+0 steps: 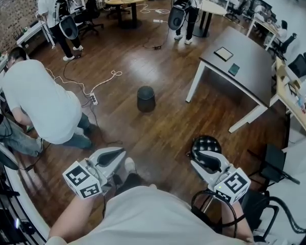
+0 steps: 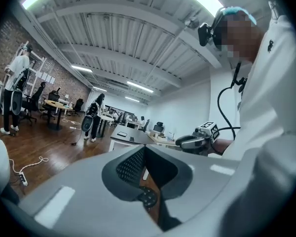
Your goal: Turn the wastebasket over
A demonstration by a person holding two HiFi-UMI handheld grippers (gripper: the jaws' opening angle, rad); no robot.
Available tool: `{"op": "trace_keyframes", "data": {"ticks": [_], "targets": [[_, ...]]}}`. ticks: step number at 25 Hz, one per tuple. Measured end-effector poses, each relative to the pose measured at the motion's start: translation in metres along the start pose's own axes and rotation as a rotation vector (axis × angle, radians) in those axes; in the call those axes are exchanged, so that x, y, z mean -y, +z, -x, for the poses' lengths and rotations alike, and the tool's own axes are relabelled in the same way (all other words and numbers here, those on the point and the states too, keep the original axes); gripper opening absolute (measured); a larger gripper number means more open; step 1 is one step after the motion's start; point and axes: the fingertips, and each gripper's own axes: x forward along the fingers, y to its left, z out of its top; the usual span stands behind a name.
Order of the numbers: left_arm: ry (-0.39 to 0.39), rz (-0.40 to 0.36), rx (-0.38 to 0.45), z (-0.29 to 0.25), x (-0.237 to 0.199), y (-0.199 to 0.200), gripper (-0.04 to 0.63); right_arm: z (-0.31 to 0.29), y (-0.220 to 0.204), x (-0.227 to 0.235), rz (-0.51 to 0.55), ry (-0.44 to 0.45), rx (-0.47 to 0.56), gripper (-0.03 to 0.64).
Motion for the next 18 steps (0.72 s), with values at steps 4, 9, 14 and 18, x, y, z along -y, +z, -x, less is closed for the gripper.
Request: {"op": "trace_keyframes", "data": {"ticks": [4, 9, 14, 18], "targets": [[0.012, 0.008, 0.004, 0.0053, 0.0042, -0.0034, 0.000, 0.0027, 0.0018, -0.0042, 0.009, 0.006, 0.003, 0.114], [0.016, 0.001, -0.004, 0.0064, 0.0061, -0.0059, 0.000, 0.0019, 0.0022, -0.0068, 0.010, 0.010, 0.009, 0.114], [0.018, -0.010, -0.013, 0.0067, 0.0066, -0.0087, 0.000, 0.0012, -0.0006, -0.0080, 0.008, 0.010, 0.004, 0.113], [0.021, -0.004, -0.015, 0.0059, 0.0049, -0.0096, 0.000, -0.0008, 0.0012, -0.0072, 0.007, 0.012, 0.012, 0.112]]}}
